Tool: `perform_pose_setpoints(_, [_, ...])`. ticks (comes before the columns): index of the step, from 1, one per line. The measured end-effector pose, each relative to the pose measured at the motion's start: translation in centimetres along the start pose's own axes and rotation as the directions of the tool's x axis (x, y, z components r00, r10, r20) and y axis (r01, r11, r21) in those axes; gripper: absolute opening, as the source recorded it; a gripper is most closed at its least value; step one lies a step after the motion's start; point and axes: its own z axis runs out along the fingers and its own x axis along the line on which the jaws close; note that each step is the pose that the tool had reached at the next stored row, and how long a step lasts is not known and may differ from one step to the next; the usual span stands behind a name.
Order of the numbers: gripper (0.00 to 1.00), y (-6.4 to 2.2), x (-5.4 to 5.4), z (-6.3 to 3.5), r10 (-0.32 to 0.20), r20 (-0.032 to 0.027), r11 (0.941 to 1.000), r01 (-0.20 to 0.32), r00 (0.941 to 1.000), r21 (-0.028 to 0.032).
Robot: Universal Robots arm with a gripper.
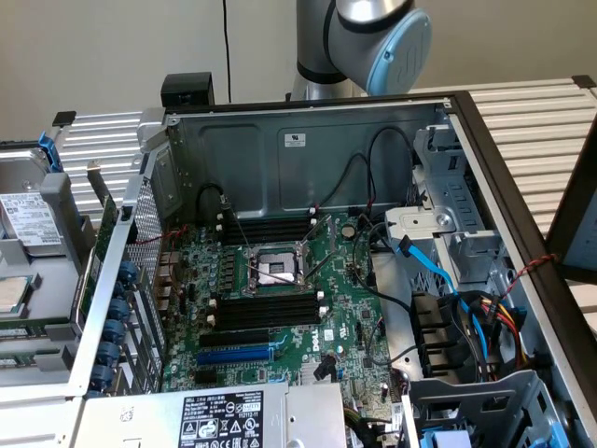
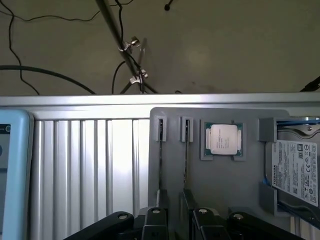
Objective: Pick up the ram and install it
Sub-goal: 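Pick up the ram and move it above insertion slot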
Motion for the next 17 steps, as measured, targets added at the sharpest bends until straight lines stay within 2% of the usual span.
perform_pose_setpoints(17, [0.27, -0.19, 0.1, 3.08, 0.0, 0.0, 1.0, 0.0, 1.0, 0.0])
